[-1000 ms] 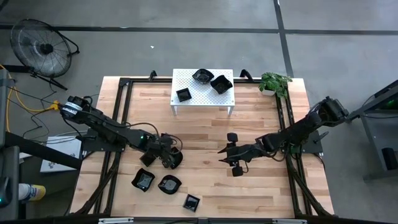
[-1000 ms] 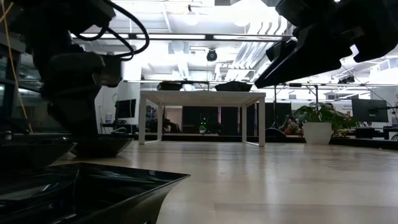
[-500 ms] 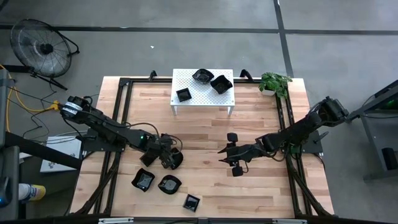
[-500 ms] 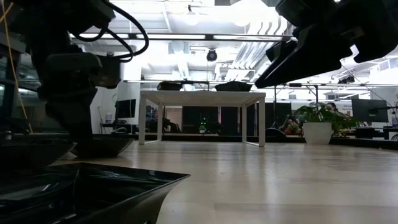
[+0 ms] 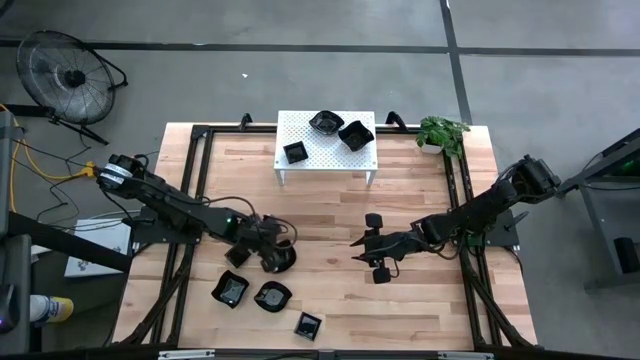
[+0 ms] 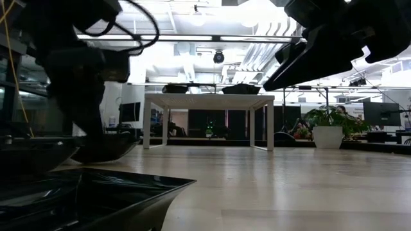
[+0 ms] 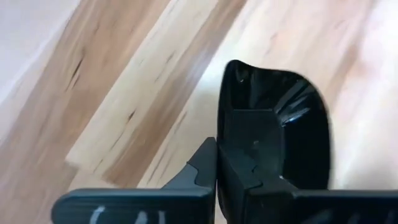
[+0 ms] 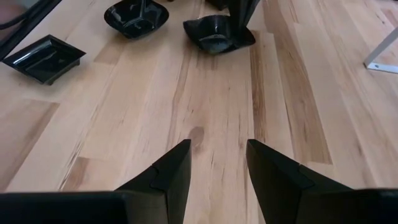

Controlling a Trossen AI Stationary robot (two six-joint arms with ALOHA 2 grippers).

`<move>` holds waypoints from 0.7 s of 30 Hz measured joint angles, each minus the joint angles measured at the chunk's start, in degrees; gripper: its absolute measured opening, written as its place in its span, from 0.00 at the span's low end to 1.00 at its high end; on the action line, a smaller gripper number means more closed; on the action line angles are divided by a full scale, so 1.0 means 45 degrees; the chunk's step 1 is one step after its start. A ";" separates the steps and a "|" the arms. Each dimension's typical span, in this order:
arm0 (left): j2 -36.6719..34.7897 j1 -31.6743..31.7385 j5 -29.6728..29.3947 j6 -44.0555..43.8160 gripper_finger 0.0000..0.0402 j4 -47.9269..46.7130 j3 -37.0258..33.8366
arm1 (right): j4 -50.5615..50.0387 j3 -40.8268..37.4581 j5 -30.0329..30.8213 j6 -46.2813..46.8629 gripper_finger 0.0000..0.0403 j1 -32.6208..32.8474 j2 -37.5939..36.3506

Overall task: Pick & Place Mini shaped plates
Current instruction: Stack the black leaf-shaped plate on top of the black leaf-shaped plate on the shelf

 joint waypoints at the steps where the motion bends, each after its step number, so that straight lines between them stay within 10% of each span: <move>1: 0.0000 0.0000 -0.0014 0.0173 0.00 0.0016 0.0133 | 0.0000 0.0000 0.0000 0.0008 0.37 0.0000 0.0000; 12: -0.0102 -0.0001 -0.0671 0.2670 0.00 -0.1625 0.2783 | 0.0087 0.0000 0.0087 0.0166 0.37 0.0000 -0.0005; 21: -0.0248 0.0777 -0.2319 0.5038 0.00 -0.6971 0.7258 | 0.0236 0.0000 0.0097 0.0246 0.37 0.0000 -0.0010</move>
